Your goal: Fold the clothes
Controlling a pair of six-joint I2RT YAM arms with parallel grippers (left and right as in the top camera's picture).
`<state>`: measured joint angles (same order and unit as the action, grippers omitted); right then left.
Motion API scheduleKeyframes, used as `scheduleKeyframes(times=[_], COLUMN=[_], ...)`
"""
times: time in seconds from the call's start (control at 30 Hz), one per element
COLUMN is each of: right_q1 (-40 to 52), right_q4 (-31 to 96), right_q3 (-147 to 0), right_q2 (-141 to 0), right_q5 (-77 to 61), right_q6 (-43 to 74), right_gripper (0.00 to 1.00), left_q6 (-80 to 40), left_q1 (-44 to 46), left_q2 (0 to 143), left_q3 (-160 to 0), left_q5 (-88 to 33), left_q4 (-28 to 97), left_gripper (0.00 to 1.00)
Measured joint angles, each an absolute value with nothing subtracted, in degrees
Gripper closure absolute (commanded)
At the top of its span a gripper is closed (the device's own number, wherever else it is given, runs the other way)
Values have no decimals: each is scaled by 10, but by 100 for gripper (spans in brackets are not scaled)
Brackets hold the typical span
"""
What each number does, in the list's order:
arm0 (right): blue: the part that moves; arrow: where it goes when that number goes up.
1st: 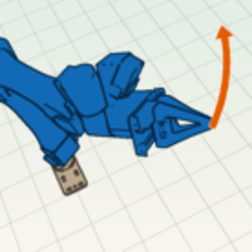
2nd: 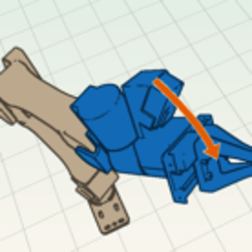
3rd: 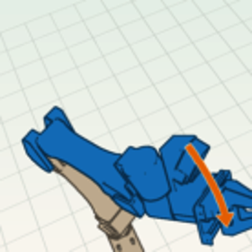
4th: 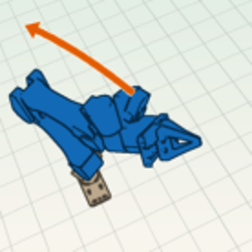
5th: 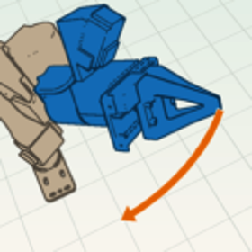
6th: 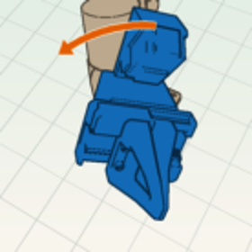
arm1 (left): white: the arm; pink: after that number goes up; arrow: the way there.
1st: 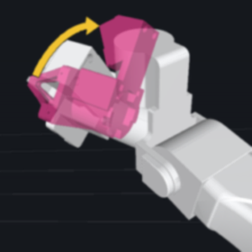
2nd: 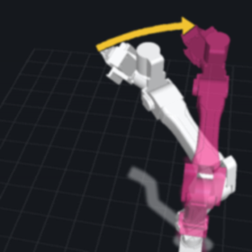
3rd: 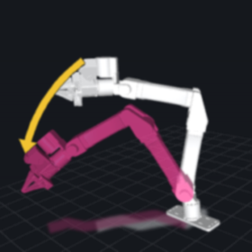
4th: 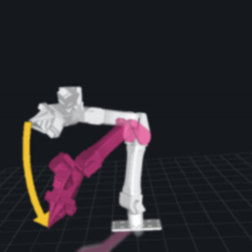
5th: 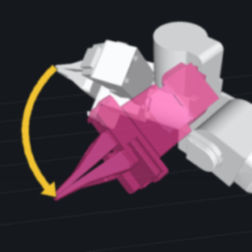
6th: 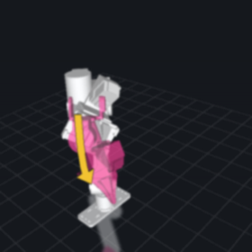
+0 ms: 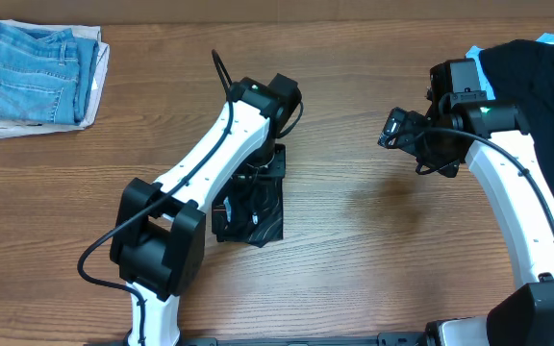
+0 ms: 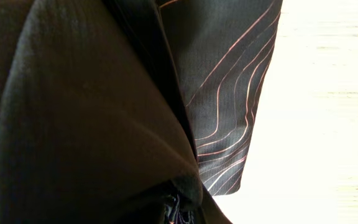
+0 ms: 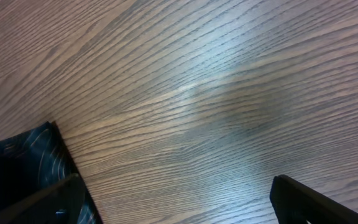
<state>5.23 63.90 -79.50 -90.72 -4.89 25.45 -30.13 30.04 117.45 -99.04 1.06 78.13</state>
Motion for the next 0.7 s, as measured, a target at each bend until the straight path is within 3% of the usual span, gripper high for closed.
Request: scheduleKeyframes(times=[0.2, 0.23, 0.3, 0.4, 0.7], right_q1=[52, 52, 52, 52, 52], right_q4=[639, 639, 639, 639, 639], right_q3=[-795, -795, -795, -795, -795], right_q2=[-907, -907, -907, -907, -907], right_q5=[-49, -49, -49, -49, -49], right_q6=[255, 254, 255, 254, 255], right_gripper=[0, 0, 0, 0, 0], left_q6=[-301, -301, -302, -305, -307], left_q1=[311, 313, 319, 333, 356], left_q2=[1174, 1174, 1174, 1174, 1174], left_q3=[-990, -990, -990, -990, -990], left_q5=[10, 8, 1, -13, -39], left_q4=[775, 771, 763, 752, 737], left_gripper=[83, 78, 51, 58, 60])
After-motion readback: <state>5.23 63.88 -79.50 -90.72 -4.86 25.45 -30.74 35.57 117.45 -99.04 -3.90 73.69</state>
